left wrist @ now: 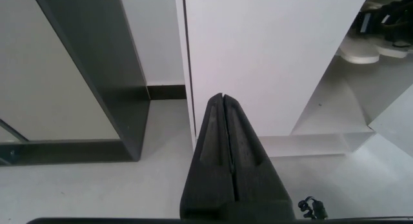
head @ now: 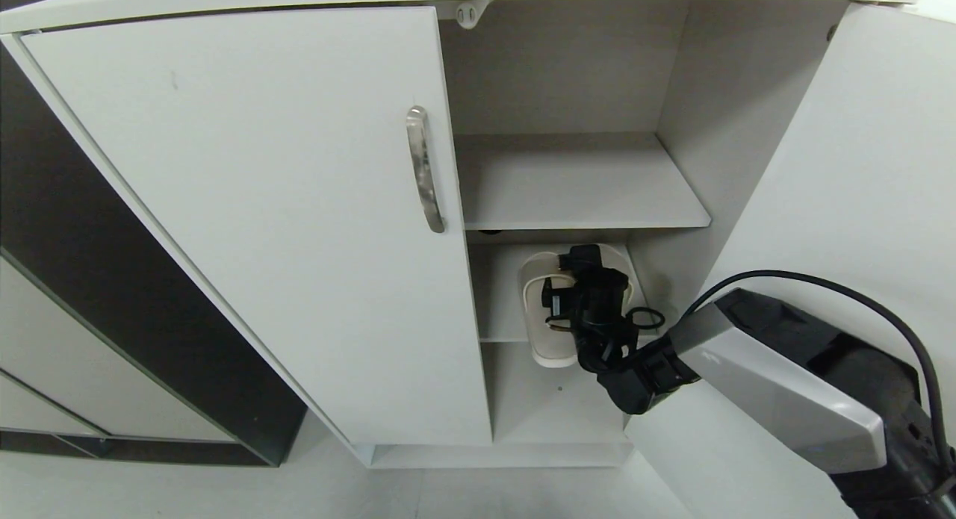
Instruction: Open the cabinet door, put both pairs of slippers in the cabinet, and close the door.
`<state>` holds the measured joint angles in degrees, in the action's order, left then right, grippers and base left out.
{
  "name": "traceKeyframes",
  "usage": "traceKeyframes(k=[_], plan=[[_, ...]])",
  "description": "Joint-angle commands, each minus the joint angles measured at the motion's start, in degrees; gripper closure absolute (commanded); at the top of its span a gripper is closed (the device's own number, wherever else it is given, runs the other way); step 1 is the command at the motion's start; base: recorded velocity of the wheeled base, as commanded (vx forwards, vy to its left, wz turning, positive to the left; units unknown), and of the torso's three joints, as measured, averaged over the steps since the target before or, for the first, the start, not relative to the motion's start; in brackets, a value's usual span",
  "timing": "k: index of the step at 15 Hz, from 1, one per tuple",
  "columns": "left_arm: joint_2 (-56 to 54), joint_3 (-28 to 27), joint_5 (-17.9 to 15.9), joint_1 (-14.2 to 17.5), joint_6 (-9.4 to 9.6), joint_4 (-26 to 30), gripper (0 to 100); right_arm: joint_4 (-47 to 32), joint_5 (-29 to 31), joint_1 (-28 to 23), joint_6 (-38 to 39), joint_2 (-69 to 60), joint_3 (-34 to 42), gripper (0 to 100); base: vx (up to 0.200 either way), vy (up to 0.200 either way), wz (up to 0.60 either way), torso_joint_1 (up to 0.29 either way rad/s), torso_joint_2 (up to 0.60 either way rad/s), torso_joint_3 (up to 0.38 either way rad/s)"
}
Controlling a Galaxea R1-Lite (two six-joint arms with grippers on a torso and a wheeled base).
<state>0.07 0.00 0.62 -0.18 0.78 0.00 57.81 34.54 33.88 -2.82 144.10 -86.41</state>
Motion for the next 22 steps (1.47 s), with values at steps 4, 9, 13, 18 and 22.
traceKeyframes(k=[4,9,13,18,22], plan=[[0.0,0.0,0.0,0.0,0.01,0.0,100,9.6,0.4,3.6,-0.2,-11.2,20.6,0,0.0,0.0,0.0,0.0,0.0,0.0],[0.0,0.0,0.0,0.0,0.1,0.0,100,14.4,0.4,7.5,0.2,-16.9,35.3,0,0.0,0.0,0.0,0.0,0.0,0.0],[0.0,0.0,-0.3,0.0,0.1,0.0,100,15.6,0.4,9.1,0.2,-18.8,36.7,0,0.0,0.0,0.0,0.0,0.0,0.0],[0.1,0.0,-1.2,0.0,-0.78,0.0,100,16.4,0.4,10.2,0.1,-18.9,37.2,0,-0.2,0.0,0.0,0.003,0.0,0.003],[0.1,0.0,-1.2,0.0,-0.87,0.0,100,16.5,0.4,10.6,0.2,-18.9,37.2,0,-0.2,0.0,0.0,0.002,0.0,0.002]])
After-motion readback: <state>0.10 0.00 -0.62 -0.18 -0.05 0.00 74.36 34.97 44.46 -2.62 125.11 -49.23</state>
